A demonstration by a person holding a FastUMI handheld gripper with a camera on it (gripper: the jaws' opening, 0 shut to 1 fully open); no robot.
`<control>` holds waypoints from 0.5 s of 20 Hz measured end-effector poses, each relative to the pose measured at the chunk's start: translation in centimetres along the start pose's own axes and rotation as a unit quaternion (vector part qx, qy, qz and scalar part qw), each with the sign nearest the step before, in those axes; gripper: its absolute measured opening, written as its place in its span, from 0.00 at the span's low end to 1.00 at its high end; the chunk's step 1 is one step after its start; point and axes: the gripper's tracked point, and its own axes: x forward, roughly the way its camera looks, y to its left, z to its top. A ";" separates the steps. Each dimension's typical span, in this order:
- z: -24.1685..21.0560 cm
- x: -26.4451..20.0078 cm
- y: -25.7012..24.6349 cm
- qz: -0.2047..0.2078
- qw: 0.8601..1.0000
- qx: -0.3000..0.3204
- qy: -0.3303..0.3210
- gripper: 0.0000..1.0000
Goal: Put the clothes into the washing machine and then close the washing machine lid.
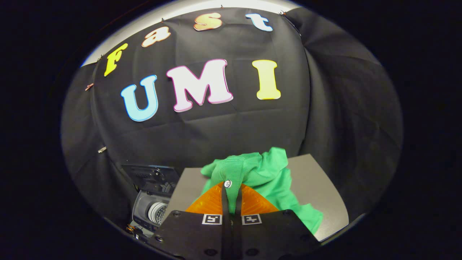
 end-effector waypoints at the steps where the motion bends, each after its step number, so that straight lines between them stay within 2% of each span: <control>1: 1.0 -0.9 0.7 0.004 1.000 -0.006 -0.013 0.05; 10: 7.2 -6.4 9.6 0.057 0.993 -0.034 -0.096 0.05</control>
